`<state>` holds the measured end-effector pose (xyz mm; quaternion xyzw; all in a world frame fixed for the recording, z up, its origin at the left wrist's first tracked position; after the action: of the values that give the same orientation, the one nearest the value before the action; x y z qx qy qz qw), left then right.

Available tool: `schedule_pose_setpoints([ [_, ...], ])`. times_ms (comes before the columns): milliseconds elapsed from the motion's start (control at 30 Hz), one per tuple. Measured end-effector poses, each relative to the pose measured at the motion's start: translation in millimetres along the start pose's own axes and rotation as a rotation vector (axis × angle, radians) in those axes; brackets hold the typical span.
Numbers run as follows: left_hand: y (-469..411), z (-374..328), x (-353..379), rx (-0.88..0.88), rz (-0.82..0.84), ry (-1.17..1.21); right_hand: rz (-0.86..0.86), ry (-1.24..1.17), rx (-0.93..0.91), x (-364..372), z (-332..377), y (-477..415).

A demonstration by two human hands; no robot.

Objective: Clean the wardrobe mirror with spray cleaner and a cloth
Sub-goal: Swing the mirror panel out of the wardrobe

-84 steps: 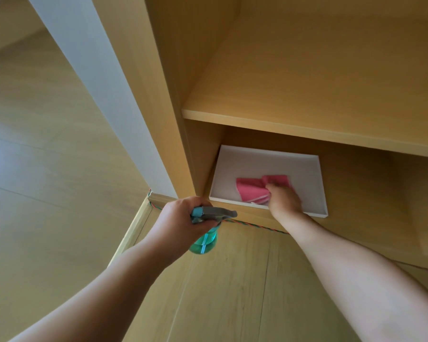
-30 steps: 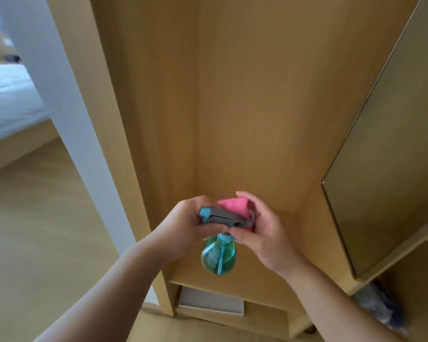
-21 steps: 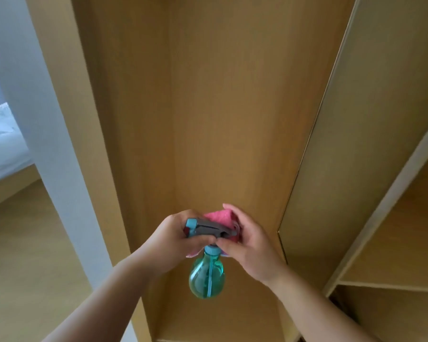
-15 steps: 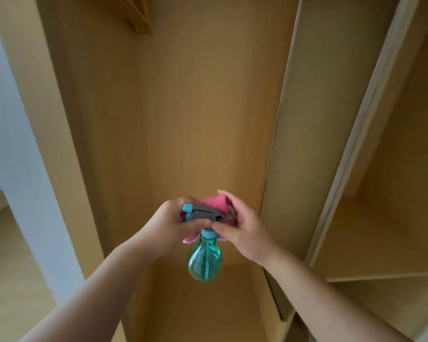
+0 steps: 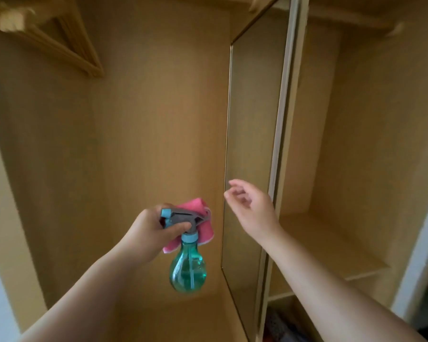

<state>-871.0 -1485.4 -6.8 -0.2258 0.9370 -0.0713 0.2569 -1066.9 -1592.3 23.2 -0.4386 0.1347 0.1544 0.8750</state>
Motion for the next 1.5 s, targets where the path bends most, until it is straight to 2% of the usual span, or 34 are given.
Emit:
schedule_pose_setpoints([
  [67, -1.6, -5.4, 3.9, 0.01, 0.0, -0.012, -0.356, 0.174, -0.031, -56.0, -7.5, -4.3],
  [100, -2.6, -8.1, 5.4, 0.014, -0.003, -0.016, -0.449, 0.25, -0.017, -74.3, -14.7, -6.2],
  [133, -3.8, -10.8, 6.5, 0.016, -0.006, -0.018, -0.473, 0.31, 0.03, -84.7, -25.4, -10.4],
  [233, -7.4, -18.5, 10.3, 0.015, -0.011, -0.027, -0.308, 0.338, 0.282, -87.1, -66.1, -25.0],
  [300, -8.7, -22.9, 13.7, 0.016, -0.011, -0.031, -0.203, 0.293, 0.347, -83.1, -81.9, -30.7],
  [500, -10.6, -30.7, 23.0, 0.019, -0.008, -0.044, -0.121, 0.224, 0.247, -79.8, -76.1, -38.2],
  [800, 0.5, -48.1, 32.4, 0.015, -0.05, -0.082, 0.019, 0.256, 0.292, -76.6, -79.3, -42.5],
  [1167, 39.3, -61.1, 45.7, -0.03, -0.195, -0.103, 0.084, 0.284, 0.114, -102.3, -55.9, -20.3],
  [1333, 56.0, -75.5, 49.0, -0.037, -0.209, -0.104, 0.098, 0.266, 0.111, -114.1, -38.1, -1.8],
  [1500, 80.7, -86.1, 42.8, -0.006, -0.209, -0.093, 0.094, 0.361, 0.096, -120.8, -21.7, 22.8],
])
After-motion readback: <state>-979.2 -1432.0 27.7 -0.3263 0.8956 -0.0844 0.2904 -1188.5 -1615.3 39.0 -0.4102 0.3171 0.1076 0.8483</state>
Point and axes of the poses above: each hand's wrist, its own y-axis away from the middle knuckle, its own x-axis out of the palm, z = x × y, the point moved 8 cm from there along -y, towards the middle knuckle, and after that the axes turned 10 degrees about -x, right-handed, at the moved point
